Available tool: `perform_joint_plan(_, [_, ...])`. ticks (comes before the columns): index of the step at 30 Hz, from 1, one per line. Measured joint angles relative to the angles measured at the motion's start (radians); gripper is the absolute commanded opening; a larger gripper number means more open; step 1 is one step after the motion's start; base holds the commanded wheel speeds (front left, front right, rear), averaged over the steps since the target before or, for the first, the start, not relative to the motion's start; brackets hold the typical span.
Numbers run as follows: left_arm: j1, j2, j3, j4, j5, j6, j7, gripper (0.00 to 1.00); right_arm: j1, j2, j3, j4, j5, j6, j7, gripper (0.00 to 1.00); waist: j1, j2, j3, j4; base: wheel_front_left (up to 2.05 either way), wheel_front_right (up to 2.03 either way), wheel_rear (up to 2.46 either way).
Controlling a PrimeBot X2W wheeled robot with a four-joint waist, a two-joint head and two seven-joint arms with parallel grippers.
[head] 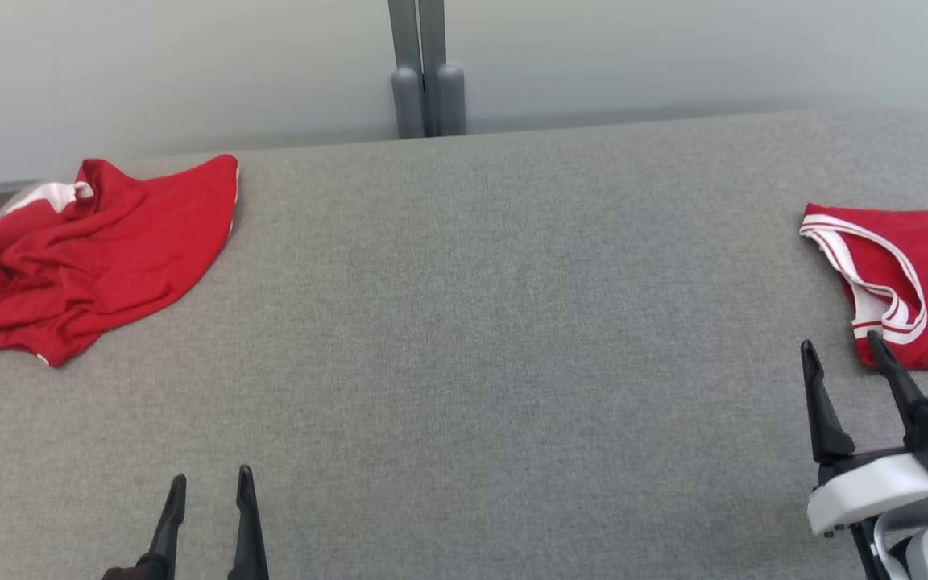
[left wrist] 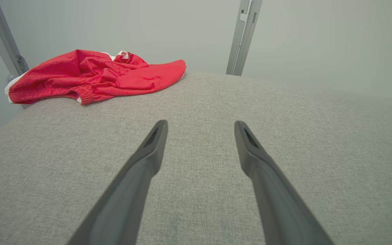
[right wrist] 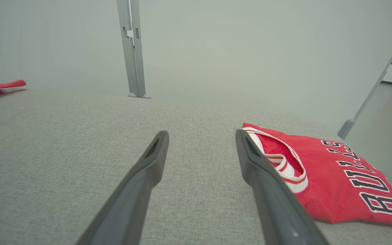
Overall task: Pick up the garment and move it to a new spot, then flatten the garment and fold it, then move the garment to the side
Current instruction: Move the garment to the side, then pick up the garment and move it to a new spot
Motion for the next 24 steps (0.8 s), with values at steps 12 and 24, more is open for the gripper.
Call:
perform_joint_plan(12, [0.023, 0.000, 0.010, 0.078, 0.017, -0.035, 0.000, 1.00, 0.129, 0.137, -0.015, -0.047, -0.063, 0.000, 0.000, 1.00, 0.0000, 0.0000, -0.129, -0.013, 0.00, 0.00, 0.00])
perform_joint_plan(24, [0.020, 0.000, 0.011, 0.077, 0.034, -0.050, 0.000, 1.00, 0.128, 0.145, -0.028, -0.042, -0.068, 0.000, 0.000, 1.00, 0.0000, 0.0000, -0.119, -0.012, 0.00, 0.00, 0.00])
